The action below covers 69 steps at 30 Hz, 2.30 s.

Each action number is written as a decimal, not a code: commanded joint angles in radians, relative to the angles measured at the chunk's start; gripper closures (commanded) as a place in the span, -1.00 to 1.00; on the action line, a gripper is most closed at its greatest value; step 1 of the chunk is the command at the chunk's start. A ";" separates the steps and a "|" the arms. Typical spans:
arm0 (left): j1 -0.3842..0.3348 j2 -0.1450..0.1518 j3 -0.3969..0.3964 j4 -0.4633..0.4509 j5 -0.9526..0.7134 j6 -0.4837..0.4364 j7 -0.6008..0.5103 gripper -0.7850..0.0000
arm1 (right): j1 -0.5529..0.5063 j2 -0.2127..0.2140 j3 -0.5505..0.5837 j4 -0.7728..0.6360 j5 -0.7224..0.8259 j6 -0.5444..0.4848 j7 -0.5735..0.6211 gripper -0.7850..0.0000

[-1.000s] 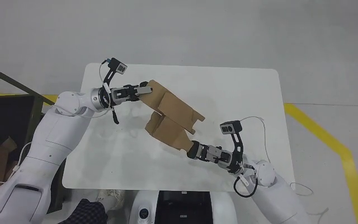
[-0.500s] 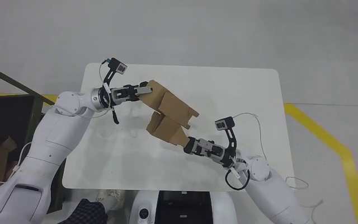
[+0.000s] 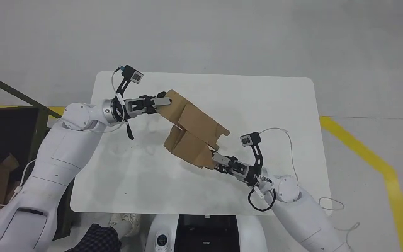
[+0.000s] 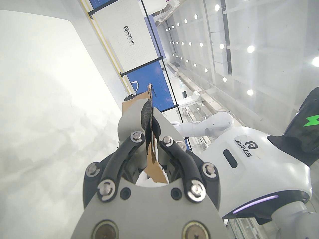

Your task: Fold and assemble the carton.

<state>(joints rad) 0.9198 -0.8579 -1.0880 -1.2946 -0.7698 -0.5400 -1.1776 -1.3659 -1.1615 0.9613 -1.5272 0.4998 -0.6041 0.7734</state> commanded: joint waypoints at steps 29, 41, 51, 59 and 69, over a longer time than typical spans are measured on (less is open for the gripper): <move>0.000 0.000 0.000 0.000 0.000 0.000 0.000 1.00 | 0.000 -0.011 0.004 -0.035 -0.162 0.041 -0.094 1.00; 0.000 0.000 0.000 0.000 0.000 0.000 0.000 -1.00 | -0.032 0.006 0.071 -0.089 -0.176 0.057 -0.067 1.00; 0.000 0.000 0.000 0.000 0.000 0.000 0.000 -1.00 | -0.055 0.033 0.169 -0.135 -0.140 0.071 0.063 1.00; 0.000 0.000 0.000 0.000 0.000 0.000 0.000 -1.00 | -0.019 0.061 0.240 -0.165 -0.087 0.175 0.313 1.00; 0.000 0.000 0.000 0.000 0.000 0.000 0.000 -1.00 | 0.069 0.077 0.286 -0.161 0.015 0.363 0.456 1.00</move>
<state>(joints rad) 0.9198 -0.8579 -1.0880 -1.2946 -0.7698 -0.5400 -1.1776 -1.3172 -1.0870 1.2381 -1.7026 0.5236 -0.2767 1.2127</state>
